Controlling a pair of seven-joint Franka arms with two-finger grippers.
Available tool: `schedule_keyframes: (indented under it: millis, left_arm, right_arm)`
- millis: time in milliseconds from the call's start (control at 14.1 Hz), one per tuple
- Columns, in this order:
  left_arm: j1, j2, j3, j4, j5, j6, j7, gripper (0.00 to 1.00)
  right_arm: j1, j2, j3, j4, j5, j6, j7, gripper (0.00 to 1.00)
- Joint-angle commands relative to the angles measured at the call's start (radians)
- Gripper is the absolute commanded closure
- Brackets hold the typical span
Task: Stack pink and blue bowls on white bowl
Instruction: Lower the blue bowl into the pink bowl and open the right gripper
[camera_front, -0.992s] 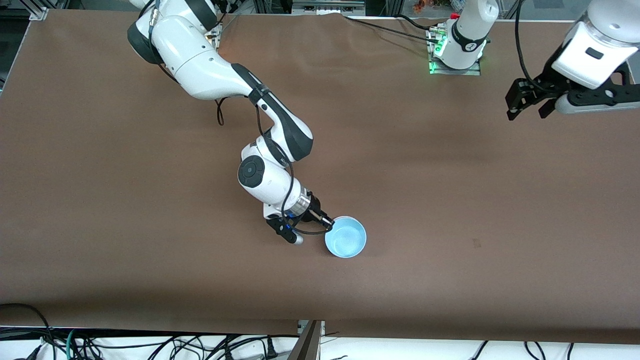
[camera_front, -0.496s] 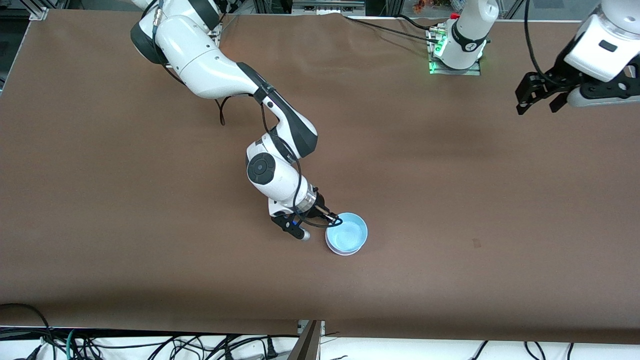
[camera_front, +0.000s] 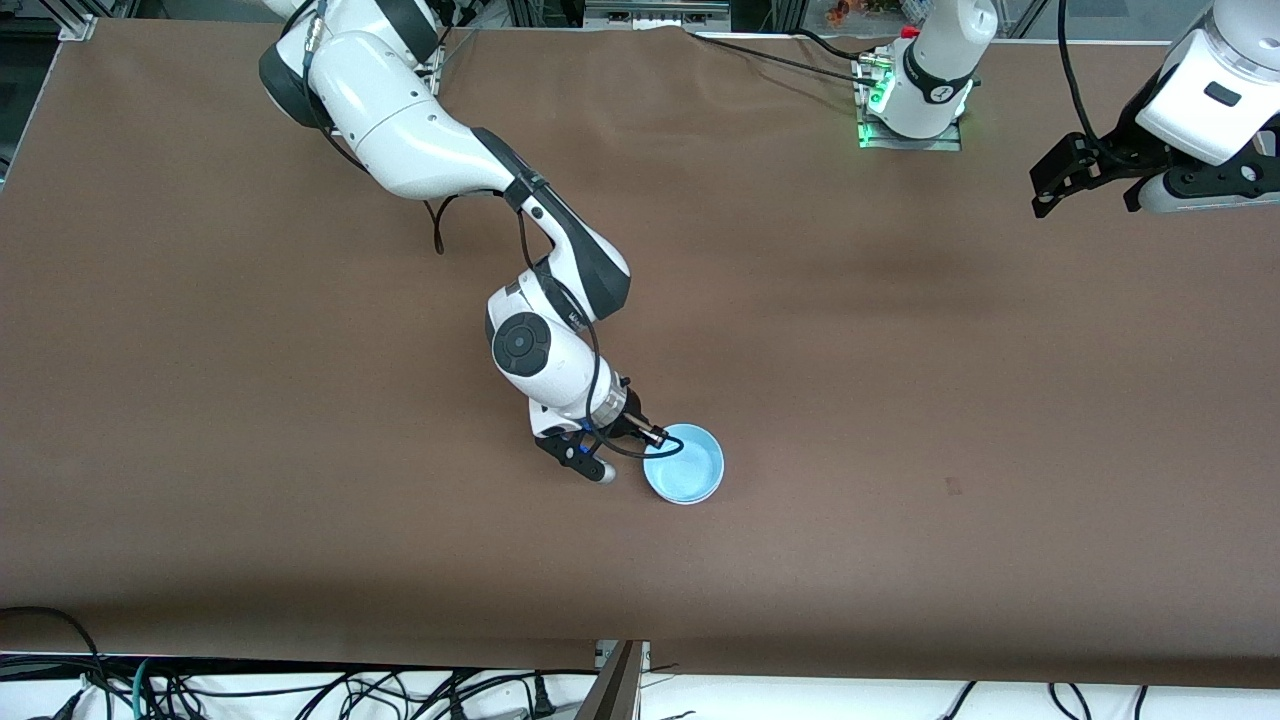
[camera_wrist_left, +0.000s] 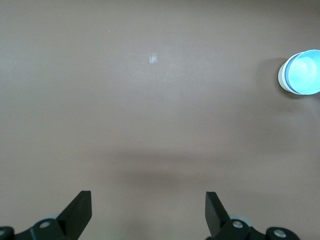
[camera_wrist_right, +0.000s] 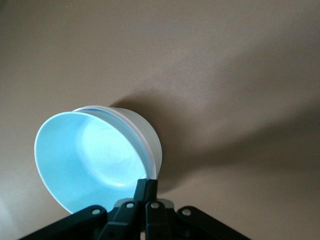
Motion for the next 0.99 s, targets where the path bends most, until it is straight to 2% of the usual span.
schedule_keyframes:
  millis: [0, 425, 496, 567, 638, 708, 779, 921]
  left_arm:
    - [0.005, -0.006, -0.010, -0.002, 0.024, 0.005, 0.014, 0.00]
    - [0.005, -0.008, -0.008, 0.001, 0.023, 0.003, 0.014, 0.00]
    - [0.004, -0.008, -0.008, 0.001, 0.021, 0.003, 0.014, 0.00]
    - [0.004, -0.008, -0.008, 0.001, 0.021, 0.003, 0.014, 0.00]
    - [0.004, -0.008, -0.008, 0.001, 0.020, 0.003, 0.014, 0.00]
    - [0.004, -0.008, -0.008, 0.001, 0.018, 0.003, 0.013, 0.00]
    - [0.004, -0.008, -0.008, 0.004, 0.014, 0.003, 0.011, 0.00]
    - [0.004, -0.006, -0.008, 0.004, 0.007, 0.005, 0.008, 0.00]
  right_arm:
    - [0.008, 0.014, -0.006, 0.038, -0.018, -0.027, -0.010, 1.00]
    - [0.008, 0.012, 0.005, 0.038, -0.004, -0.061, -0.010, 1.00]
    - [0.005, 0.011, 0.023, 0.038, -0.006, -0.075, -0.009, 1.00]
    - [-0.004, 0.009, 0.038, 0.038, -0.004, -0.090, -0.009, 0.94]
    - [-0.011, 0.008, 0.043, 0.038, -0.004, -0.102, -0.009, 0.83]
    - [-0.012, 0.006, 0.046, 0.040, -0.004, -0.113, -0.010, 0.67]
    - [-0.021, 0.005, 0.046, 0.041, -0.004, -0.127, -0.010, 0.58]
    - [-0.041, -0.007, 0.066, 0.045, -0.004, -0.164, -0.012, 0.26]
